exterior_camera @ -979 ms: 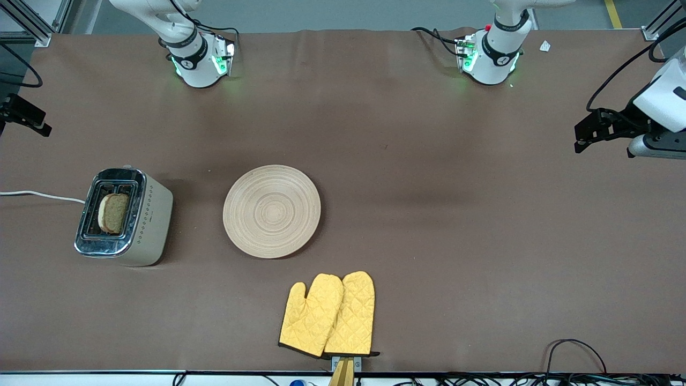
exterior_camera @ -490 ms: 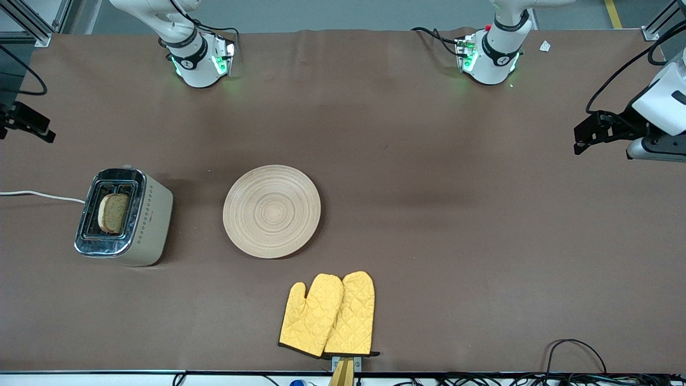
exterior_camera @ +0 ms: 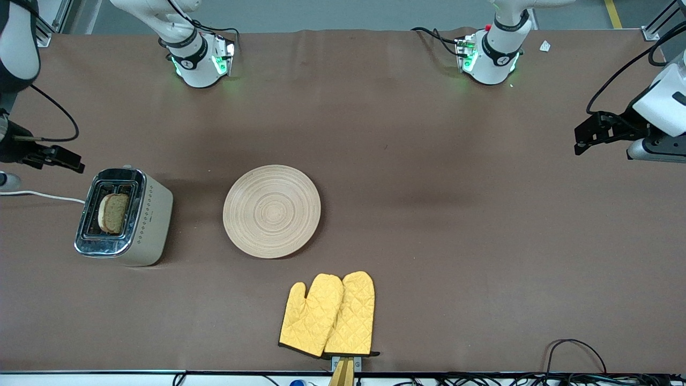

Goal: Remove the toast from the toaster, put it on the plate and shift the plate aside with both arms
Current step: 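Grasp the bread slice in the toaster and lift it with the right gripper, then carry the bread over the wooden plate and lower it with the right gripper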

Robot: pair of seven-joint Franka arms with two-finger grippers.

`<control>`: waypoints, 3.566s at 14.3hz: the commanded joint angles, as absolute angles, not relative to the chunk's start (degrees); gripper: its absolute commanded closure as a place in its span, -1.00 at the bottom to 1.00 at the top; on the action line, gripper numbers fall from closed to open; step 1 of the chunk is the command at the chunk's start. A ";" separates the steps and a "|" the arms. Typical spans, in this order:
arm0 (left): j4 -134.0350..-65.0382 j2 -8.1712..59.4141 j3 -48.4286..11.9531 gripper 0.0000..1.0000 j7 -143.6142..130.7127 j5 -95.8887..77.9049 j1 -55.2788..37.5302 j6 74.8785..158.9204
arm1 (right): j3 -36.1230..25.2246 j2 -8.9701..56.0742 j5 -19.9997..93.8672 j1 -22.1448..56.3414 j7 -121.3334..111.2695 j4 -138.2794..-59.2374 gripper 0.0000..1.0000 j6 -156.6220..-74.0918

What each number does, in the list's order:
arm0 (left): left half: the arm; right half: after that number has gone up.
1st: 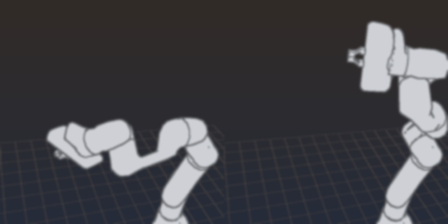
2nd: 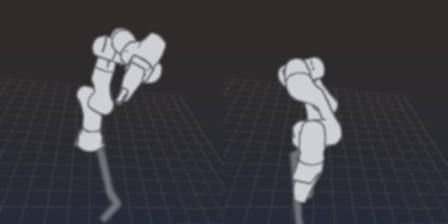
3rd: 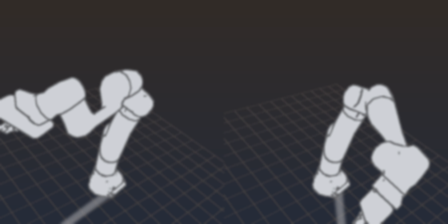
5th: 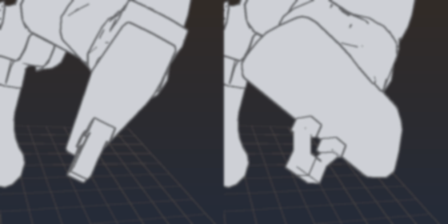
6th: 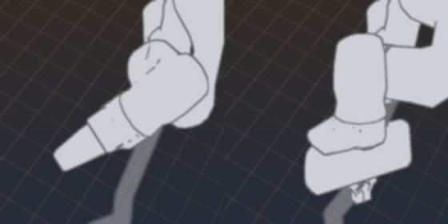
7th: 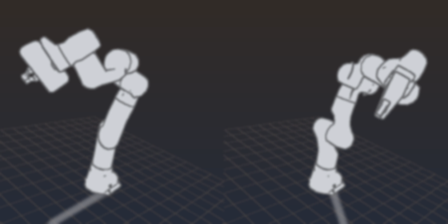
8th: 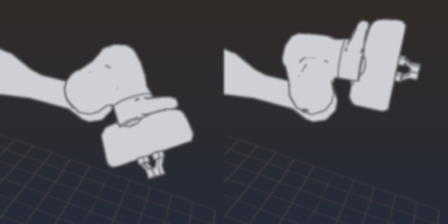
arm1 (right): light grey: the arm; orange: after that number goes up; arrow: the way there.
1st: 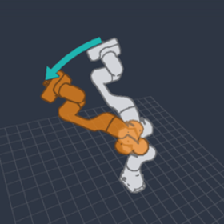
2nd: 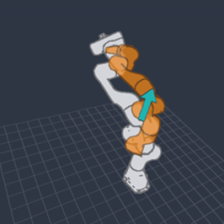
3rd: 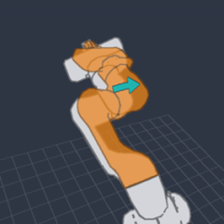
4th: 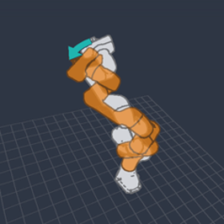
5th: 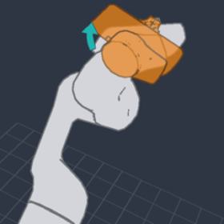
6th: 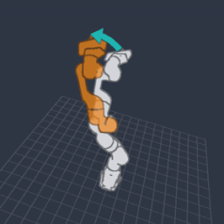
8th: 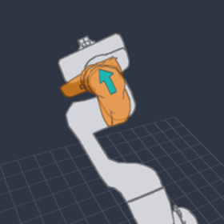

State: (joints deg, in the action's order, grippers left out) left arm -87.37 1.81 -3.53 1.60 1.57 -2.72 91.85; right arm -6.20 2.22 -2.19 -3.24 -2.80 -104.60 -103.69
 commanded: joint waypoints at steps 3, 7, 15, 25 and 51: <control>-85.96 2.46 -3.43 -1.00 1.40 2.64 -2.55 90.70 | -5.54 7.55 -0.88 -3.16 -3.43 -104.77 -1.00 -108.80; -85.96 2.46 -3.52 -1.00 0.62 2.46 -2.99 90.70 | -5.45 11.94 -0.88 -2.02 -3.34 -104.77 -1.00 -112.49; -86.13 2.99 -3.51 -1.00 0.53 2.55 -2.72 90.70 | -5.45 16.08 -0.79 -2.11 -2.82 -104.68 0.74 -114.70; -86.13 2.99 -3.60 -1.00 0.53 2.46 -2.72 90.70 | -5.10 14.59 -0.88 2.18 -0.03 -92.13 0.99 -102.41; -87.37 13.08 -6.59 -1.00 -3.32 -9.73 -5.88 92.97 | -5.45 24.26 -1.93 32.70 30.32 -112.84 0.95 -134.03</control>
